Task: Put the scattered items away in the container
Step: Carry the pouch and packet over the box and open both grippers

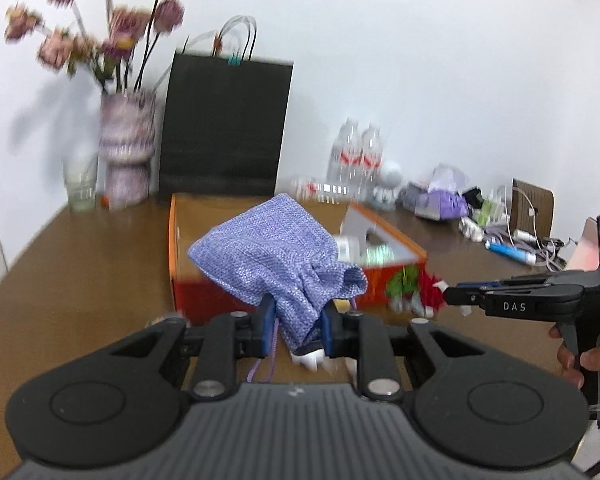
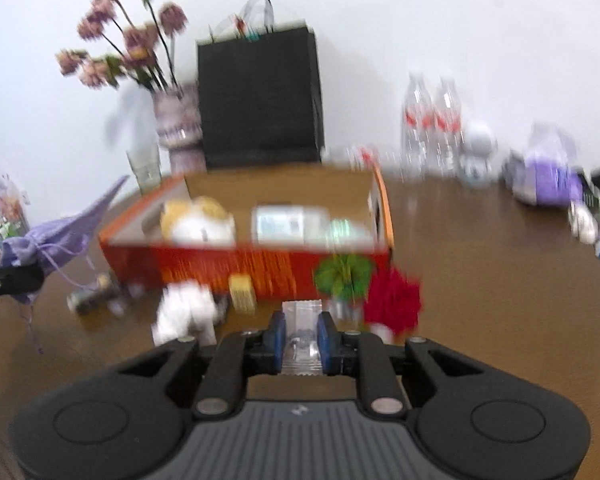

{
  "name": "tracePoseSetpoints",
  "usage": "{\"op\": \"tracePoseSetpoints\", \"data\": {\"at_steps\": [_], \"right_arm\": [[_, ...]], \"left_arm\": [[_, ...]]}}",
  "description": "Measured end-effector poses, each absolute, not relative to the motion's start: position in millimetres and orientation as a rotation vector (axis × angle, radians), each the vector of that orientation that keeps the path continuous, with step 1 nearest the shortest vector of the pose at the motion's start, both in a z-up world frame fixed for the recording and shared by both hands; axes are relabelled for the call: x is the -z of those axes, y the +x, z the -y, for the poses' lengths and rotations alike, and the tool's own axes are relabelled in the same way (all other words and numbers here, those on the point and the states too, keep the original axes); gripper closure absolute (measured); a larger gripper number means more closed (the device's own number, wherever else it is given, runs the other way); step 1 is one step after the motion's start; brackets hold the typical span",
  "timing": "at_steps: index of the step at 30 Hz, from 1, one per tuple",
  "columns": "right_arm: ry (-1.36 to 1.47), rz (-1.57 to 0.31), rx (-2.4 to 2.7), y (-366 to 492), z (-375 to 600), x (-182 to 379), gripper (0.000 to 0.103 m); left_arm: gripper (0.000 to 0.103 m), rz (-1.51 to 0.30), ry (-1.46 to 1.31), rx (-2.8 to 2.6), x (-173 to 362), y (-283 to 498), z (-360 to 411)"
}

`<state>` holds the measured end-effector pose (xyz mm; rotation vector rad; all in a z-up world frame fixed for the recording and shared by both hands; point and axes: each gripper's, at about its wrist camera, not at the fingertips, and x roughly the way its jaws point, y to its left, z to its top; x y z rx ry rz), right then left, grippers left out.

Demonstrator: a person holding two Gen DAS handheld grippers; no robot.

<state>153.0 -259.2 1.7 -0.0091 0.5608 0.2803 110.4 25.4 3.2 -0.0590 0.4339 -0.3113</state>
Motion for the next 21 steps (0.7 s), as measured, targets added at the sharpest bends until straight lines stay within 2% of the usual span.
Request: {"op": "tracePoseSetpoints", "data": {"at_steps": [4, 8, 16, 18, 20, 21], "right_arm": [[-0.035, -0.472, -0.293, 183, 245, -33, 0.087], [-0.012, -0.464, -0.272, 232, 232, -45, 0.087], [0.016, -0.594, -0.236, 322, 220, -10, 0.084], [0.018, -0.612, -0.226, 332, 218, -2, 0.083], [0.027, -0.619, -0.223, 337, 220, 6, 0.059], [0.028, -0.616, -0.225, 337, 220, 8, 0.053]], "left_arm": [[0.080, -0.404, -0.073, 0.317, -26, 144, -13], [0.080, -0.387, -0.085, 0.319, -32, 186, 6], [0.078, -0.515, -0.097, 0.279, 6, 276, 22], [0.074, -0.532, -0.093, 0.276, 15, 288, 24], [0.062, -0.542, -0.084, 0.267, 22, 295, 25], [0.050, -0.545, -0.086, 0.259, 25, 294, 24]]}}
